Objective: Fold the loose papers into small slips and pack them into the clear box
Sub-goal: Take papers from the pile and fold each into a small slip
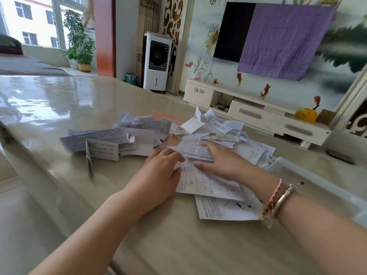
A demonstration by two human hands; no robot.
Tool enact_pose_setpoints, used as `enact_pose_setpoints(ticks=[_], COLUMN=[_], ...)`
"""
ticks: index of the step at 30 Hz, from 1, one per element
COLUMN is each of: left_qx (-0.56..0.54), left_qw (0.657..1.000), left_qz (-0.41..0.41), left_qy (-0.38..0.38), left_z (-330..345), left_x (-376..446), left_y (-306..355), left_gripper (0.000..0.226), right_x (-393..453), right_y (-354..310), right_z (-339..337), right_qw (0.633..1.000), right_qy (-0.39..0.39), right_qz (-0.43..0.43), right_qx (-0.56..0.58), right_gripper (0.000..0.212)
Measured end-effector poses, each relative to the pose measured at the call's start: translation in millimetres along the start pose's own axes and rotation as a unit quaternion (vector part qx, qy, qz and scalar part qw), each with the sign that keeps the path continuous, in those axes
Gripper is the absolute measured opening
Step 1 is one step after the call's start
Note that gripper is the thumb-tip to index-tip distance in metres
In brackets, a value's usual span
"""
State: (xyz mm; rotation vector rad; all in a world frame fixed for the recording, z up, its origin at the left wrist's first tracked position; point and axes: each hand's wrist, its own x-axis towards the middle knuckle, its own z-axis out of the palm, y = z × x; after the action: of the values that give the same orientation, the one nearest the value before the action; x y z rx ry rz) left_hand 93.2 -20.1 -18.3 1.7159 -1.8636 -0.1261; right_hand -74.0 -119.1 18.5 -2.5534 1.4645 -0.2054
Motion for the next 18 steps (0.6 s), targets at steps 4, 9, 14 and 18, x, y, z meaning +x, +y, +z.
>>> enact_pose_setpoints(ticks=[4, 9, 14, 18], left_qx=[-0.024, -0.048, -0.037, -0.013], left_qw=[1.0, 0.999, 0.999, 0.999], left_qz=[0.005, 0.025, 0.018, 0.029], left_qy=[0.006, 0.011, -0.016, -0.011], left_z=[5.2, 9.9, 15.6, 16.8], left_x=[-6.6, -14.0, -15.9, -15.4], left_y=[9.4, 21.5, 26.4, 27.9], left_gripper=[0.043, 0.061, 0.043, 0.027], right_x=[-29.6, -69.4, -94.5, -94.5], right_y=[3.9, 12.0, 16.2, 20.4], right_z=[2.0, 3.6, 5.3, 10.1], right_qw=[0.992, 0.984, 0.983, 0.984], right_qy=[0.075, 0.097, 0.129, 0.122], right_qz=[-0.064, -0.14, -0.131, -0.109], right_qx=[-0.082, -0.055, 0.015, 0.077], right_gripper=[0.046, 0.03, 0.018, 0.033])
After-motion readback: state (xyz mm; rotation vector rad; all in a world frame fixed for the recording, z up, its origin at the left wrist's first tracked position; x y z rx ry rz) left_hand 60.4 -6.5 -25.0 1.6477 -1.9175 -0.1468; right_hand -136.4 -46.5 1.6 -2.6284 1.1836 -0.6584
